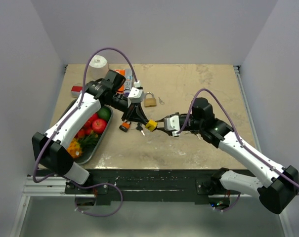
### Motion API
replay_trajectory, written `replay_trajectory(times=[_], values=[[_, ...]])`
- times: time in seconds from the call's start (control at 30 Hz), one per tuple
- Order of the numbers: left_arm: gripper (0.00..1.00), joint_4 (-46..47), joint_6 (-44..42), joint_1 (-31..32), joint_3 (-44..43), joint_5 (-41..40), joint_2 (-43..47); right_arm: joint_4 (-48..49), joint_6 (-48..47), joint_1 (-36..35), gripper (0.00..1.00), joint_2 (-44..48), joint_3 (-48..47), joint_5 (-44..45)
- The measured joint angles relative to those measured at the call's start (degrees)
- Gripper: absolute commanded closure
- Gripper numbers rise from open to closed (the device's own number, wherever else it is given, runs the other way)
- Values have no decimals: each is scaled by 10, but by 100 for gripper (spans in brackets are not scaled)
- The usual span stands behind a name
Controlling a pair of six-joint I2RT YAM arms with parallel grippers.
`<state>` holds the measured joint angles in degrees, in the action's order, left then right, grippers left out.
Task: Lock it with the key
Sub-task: Place the lock at the center of the board.
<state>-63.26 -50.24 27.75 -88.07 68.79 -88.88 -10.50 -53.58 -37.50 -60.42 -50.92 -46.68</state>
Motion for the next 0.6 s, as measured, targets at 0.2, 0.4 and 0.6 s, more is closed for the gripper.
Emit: replay_trajectory(times=[0.2,0.4,0.6], values=[[100,167,143,-7,99,-26,71,32,141,0,66,-14,1,41],[100,238,209,-9,120,-42,94,46,163,3,39,-3,1,82],[100,257,262,-7,115,-57,63,-8,131,-4,17,-1,-18,136]])
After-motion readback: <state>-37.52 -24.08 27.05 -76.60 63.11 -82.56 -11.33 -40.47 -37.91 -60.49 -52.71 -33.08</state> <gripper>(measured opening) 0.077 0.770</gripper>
